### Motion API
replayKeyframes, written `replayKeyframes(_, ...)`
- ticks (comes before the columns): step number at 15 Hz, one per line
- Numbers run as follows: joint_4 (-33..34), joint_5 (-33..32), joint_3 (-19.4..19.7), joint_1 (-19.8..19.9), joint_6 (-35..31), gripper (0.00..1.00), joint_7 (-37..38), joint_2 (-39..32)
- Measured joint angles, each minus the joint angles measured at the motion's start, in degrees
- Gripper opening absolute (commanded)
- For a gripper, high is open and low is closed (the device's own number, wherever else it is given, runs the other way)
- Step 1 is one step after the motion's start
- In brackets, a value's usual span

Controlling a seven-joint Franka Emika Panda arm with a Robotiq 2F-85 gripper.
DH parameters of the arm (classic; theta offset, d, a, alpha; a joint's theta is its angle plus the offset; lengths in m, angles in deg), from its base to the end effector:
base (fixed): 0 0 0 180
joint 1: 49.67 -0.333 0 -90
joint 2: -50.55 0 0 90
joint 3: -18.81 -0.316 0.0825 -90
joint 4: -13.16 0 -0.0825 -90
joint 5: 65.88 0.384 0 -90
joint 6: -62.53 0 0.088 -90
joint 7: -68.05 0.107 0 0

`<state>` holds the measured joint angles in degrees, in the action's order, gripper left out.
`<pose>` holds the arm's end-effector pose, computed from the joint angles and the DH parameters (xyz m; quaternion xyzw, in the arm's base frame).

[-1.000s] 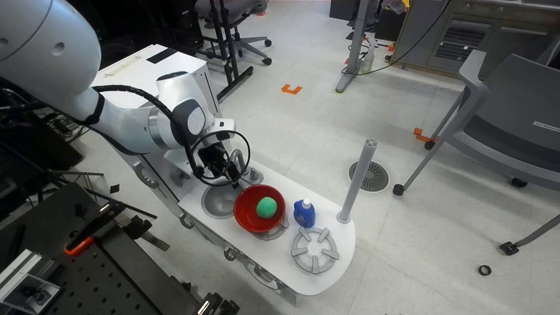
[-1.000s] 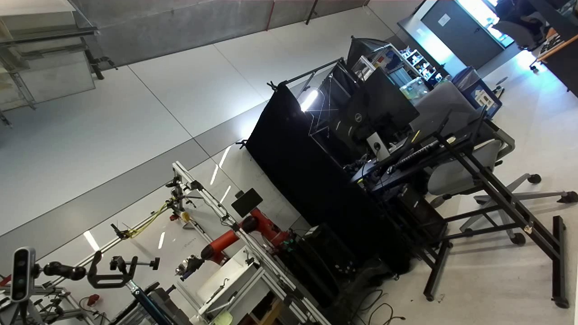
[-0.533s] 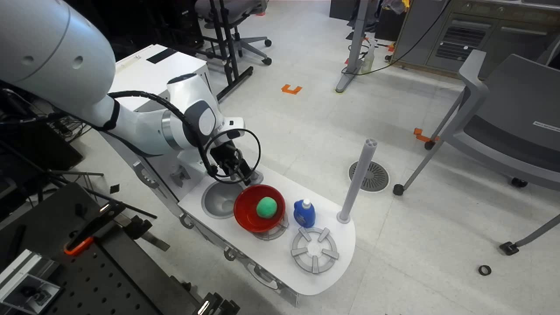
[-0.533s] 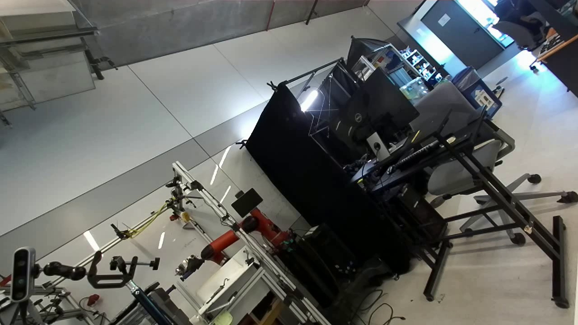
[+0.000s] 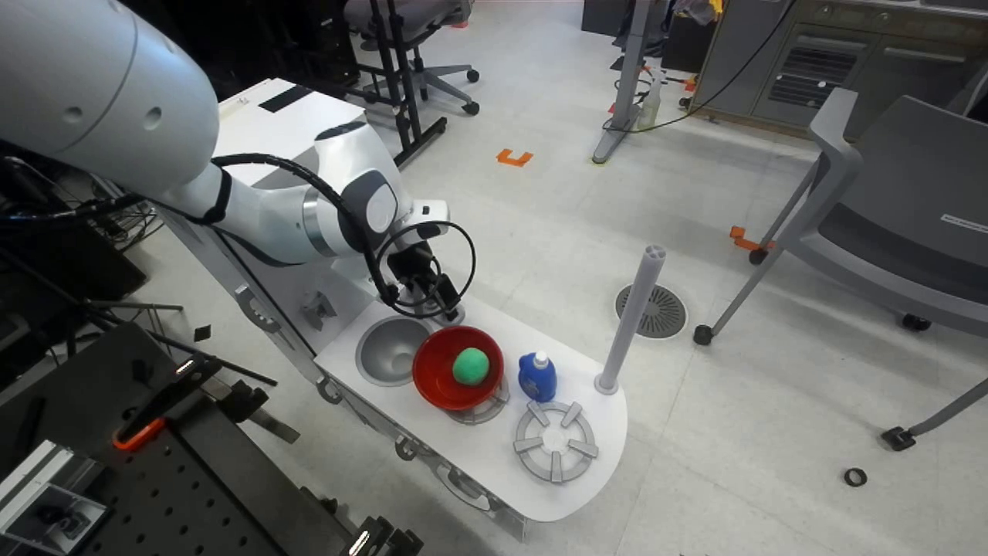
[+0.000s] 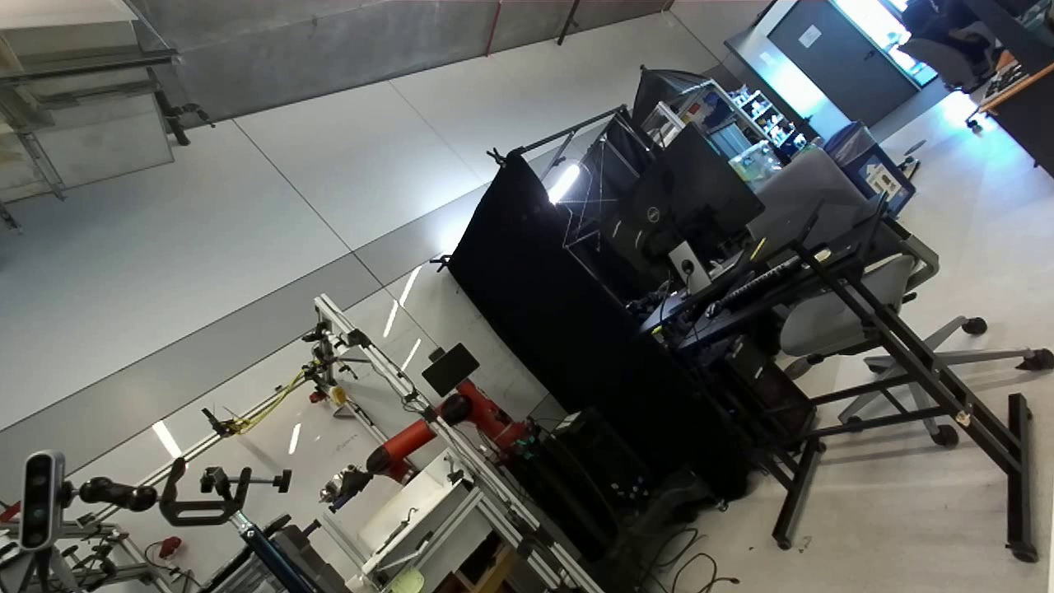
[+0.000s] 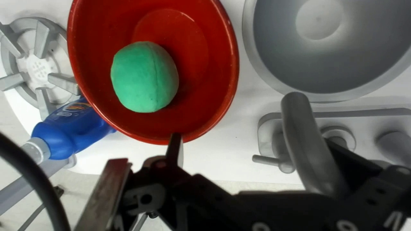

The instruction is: Move the tap to the right

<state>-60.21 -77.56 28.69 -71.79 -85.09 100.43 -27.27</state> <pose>0.6486 0.1647 -0.0827 0.9899 -0.0220 0.0269 0.1377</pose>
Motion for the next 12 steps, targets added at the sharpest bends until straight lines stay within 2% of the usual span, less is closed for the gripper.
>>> replayKeyframes(3, 0.92, 2.38, 0.82, 0.48, 2.21, 1.0, 0.37, 0.0)
replayKeyframes(10, 2.12, 2.97, 6.13, 2.54, 5.44, 1.0, 3.24, 1.1)
replayKeyframes(12, 1.74, 3.32, 6.15, 2.96, 9.3, 1.0, 3.42, 2.56)
